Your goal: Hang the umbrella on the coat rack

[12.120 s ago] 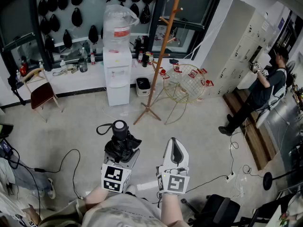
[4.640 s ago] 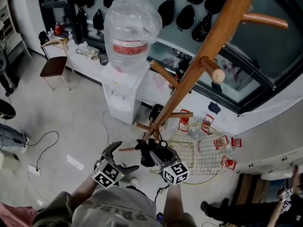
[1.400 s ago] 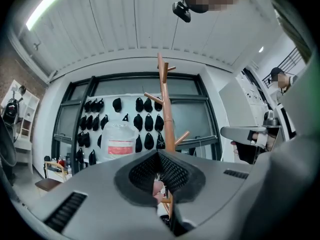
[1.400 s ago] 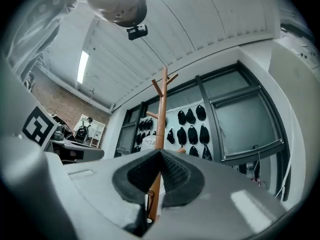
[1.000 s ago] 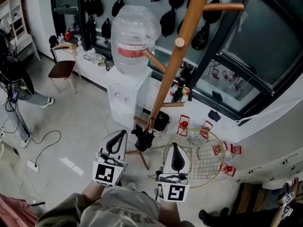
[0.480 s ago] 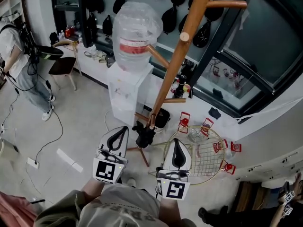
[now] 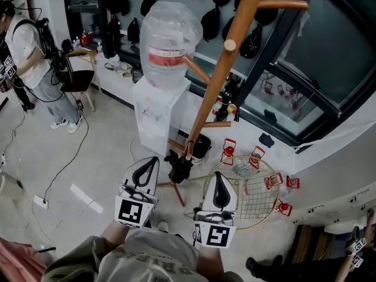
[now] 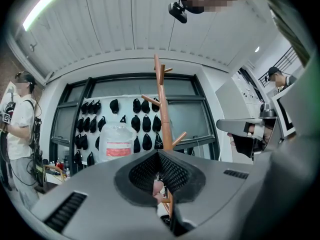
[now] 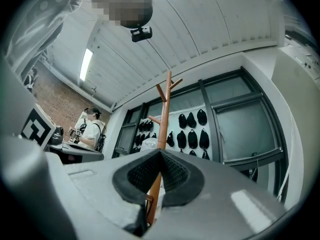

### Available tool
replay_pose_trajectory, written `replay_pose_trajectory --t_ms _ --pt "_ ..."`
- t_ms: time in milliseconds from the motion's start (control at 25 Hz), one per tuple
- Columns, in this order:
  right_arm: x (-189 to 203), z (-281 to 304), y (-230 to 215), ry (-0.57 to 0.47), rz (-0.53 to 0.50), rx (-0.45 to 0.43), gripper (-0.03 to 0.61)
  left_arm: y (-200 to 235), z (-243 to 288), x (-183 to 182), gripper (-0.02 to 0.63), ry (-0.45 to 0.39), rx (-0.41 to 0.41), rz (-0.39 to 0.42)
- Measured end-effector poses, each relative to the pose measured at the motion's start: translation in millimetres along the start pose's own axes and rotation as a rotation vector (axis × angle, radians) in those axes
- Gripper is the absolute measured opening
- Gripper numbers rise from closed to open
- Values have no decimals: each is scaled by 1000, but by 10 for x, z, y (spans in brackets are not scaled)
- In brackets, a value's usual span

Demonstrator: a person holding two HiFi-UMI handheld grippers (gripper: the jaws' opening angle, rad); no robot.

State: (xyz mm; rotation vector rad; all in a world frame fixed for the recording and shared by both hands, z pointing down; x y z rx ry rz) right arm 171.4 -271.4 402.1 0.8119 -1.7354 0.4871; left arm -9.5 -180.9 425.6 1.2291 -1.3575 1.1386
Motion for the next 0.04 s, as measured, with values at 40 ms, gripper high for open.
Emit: replay_pose_trajectory --t_ms 40 --pt "4 -2 1 1 0 -1 -2 1 -1 4 9 0 0 0"
Point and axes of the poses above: the fingertips, and each gripper's own axes: z forward along the fingers, y to its left, x out of its underside, the point moved 6 cm from there along -z, backward along the fingers, and after that the axes turned 9 degrees about x, right-handed, at the moved point
